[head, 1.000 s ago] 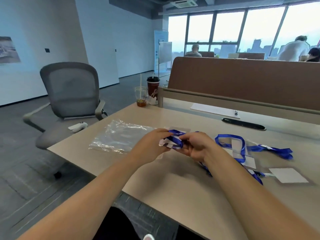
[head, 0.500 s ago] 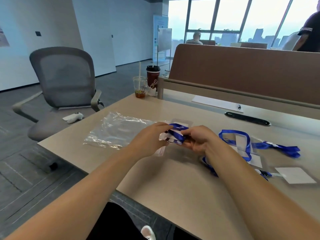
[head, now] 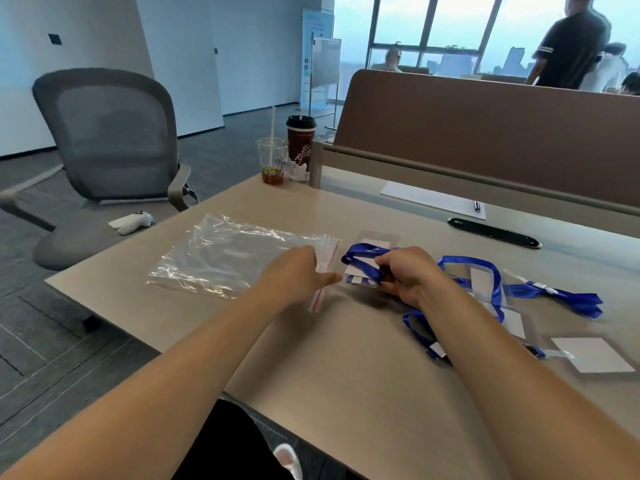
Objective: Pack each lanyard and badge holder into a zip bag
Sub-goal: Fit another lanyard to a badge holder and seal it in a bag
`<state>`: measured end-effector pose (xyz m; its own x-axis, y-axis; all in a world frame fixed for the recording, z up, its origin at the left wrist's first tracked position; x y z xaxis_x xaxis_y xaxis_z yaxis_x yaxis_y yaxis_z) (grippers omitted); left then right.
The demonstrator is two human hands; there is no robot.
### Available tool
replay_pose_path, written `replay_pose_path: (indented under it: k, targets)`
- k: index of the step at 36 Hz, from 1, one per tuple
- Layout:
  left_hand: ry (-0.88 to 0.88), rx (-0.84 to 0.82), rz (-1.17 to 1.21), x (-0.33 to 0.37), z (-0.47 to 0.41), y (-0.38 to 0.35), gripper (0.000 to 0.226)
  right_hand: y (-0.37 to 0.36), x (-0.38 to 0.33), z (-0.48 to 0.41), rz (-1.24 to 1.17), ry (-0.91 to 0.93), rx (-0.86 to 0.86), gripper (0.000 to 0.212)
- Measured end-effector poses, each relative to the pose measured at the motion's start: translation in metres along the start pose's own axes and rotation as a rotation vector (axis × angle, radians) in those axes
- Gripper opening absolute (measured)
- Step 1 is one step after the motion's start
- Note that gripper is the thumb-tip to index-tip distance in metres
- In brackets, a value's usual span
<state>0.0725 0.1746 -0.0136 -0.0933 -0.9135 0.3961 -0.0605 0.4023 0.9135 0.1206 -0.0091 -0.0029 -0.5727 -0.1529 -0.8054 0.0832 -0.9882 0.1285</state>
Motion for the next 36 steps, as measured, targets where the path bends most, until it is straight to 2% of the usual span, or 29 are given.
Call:
replay_pose_path:
  k: [4,12,16,28,36]
  targets:
    - [-0.017,-0.015,-0.002,0.004,-0.002,0.000,0.032,0.003,-0.002,-0.001,-0.012,0.011,0.010,0.025]
    - [0.001,-0.023,-0.023,0.004,-0.008,-0.006,0.019,0.006,0.000,-0.003,0.010,0.020,0.023,0.007]
    - [0.030,-0.010,-0.015,0.002,-0.009,-0.006,0.010,0.009,0.000,-0.003,0.020,0.024,0.026,0.005]
    - [0.000,0.140,0.102,-0.001,-0.008,0.002,0.016,0.008,0.002,0.008,0.016,0.022,-0.065,0.025]
    - [-0.020,0.189,0.218,-0.001,-0.004,0.012,0.014,0.008,0.003,0.012,0.064,0.006,-0.100,0.027]
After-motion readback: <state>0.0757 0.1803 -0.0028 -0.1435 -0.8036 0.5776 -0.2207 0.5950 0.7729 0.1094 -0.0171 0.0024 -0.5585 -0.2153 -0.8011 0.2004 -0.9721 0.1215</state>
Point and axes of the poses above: each hand's wrist, its own z-axis away from the middle knuckle, its own y-axis out of the back of the hand, x = y × z, the point moved 2 cm from there along -z, towards the middle knuckle, and after that the axes turned 12 degrees about -y, right-handed, at the moved point
